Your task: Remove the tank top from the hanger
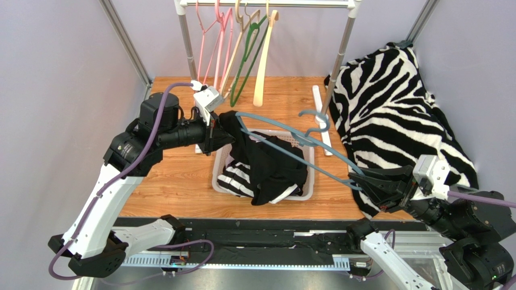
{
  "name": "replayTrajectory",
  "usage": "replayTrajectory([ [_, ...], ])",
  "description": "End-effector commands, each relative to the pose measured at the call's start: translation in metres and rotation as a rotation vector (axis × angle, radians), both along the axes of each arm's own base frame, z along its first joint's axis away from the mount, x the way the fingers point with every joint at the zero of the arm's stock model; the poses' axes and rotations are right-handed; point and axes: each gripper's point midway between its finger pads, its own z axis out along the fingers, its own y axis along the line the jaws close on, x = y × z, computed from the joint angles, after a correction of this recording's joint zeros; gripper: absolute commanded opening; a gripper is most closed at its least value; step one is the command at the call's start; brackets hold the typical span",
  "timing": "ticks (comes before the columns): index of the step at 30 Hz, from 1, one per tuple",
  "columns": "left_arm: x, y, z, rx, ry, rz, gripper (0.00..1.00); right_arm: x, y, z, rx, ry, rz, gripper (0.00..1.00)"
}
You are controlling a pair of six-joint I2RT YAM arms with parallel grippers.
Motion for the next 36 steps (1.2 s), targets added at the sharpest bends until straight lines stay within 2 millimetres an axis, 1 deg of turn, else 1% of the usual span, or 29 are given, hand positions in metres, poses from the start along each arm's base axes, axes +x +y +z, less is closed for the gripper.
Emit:
replayTrajectory([
  [1, -0.008, -0.006, 0.015, -0.061, -0.022, -0.062, 0.00, 0.001, -0.003, 0.022, 0.027, -0.064, -0.019, 0.00],
  [2, -0.008, -0.006, 0.016, -0.062, -0.023, -0.062, 0.00, 0.001, -0.003, 0.022, 0.027, -0.062, -0.019, 0.00],
  [8, -0.016, 0.003, 0.037, -0.117, -0.059, -0.060, 0.00, -0.002, -0.007, 0.017, 0.025, -0.055, -0.033, 0.00],
  [10, -0.018, 0.007, 0.048, -0.136, -0.083, -0.052, 0.00, -0.001, -0.008, 0.015, 0.018, -0.052, -0.043, 0.00],
  [11, -0.017, 0.010, 0.053, -0.142, -0.094, -0.040, 0.00, -0.001, -0.010, 0.012, 0.009, -0.040, -0.049, 0.00],
  [12, -0.019, 0.013, 0.063, -0.155, -0.120, -0.032, 0.00, -0.002, -0.011, 0.011, 0.004, -0.039, -0.056, 0.00],
  [14, -0.018, 0.019, 0.073, -0.163, -0.156, -0.009, 0.00, -0.003, -0.014, 0.005, -0.009, -0.019, -0.070, 0.00],
  [15, -0.020, 0.022, 0.084, -0.174, -0.187, -0.002, 0.00, -0.005, -0.016, 0.004, -0.008, -0.020, -0.074, 0.00],
  [17, -0.021, 0.025, 0.092, -0.179, -0.213, 0.009, 0.00, -0.008, -0.018, -0.002, -0.014, -0.005, -0.082, 0.00],
  [18, -0.022, 0.028, 0.099, -0.186, -0.235, 0.018, 0.00, -0.012, -0.021, -0.002, -0.009, -0.013, -0.086, 0.00],
  [22, -0.017, 0.035, 0.101, -0.176, -0.250, 0.068, 0.00, -0.021, -0.033, -0.004, -0.012, -0.016, -0.128, 0.00],
  [23, -0.015, 0.036, 0.099, -0.172, -0.247, 0.074, 0.00, -0.027, -0.037, -0.003, -0.011, -0.019, -0.133, 0.00],
  [25, -0.014, 0.036, 0.094, -0.163, -0.241, 0.076, 0.00, -0.033, -0.041, -0.003, -0.013, -0.022, -0.141, 0.00],
  [27, -0.011, 0.036, 0.089, -0.153, -0.232, 0.082, 0.00, -0.045, -0.047, 0.000, -0.006, -0.031, -0.139, 0.00],
  [30, 0.000, 0.035, 0.078, -0.125, -0.214, 0.102, 0.00, -0.072, -0.046, 0.007, 0.012, -0.089, -0.063, 0.00],
  [31, 0.006, 0.033, 0.074, -0.113, -0.203, 0.107, 0.00, -0.077, -0.046, 0.009, 0.015, -0.102, -0.049, 0.00],
  [33, 0.012, 0.032, 0.072, -0.104, -0.199, 0.118, 0.00, -0.092, -0.044, 0.014, 0.021, -0.128, -0.001, 0.00],
  [34, 0.019, 0.031, 0.070, -0.092, -0.191, 0.133, 0.00, -0.094, -0.043, 0.012, 0.015, -0.116, 0.013, 0.00],
  [36, 0.026, 0.031, 0.067, -0.077, -0.192, 0.143, 0.00, -0.096, -0.043, 0.014, 0.013, -0.112, 0.012, 0.00],
])
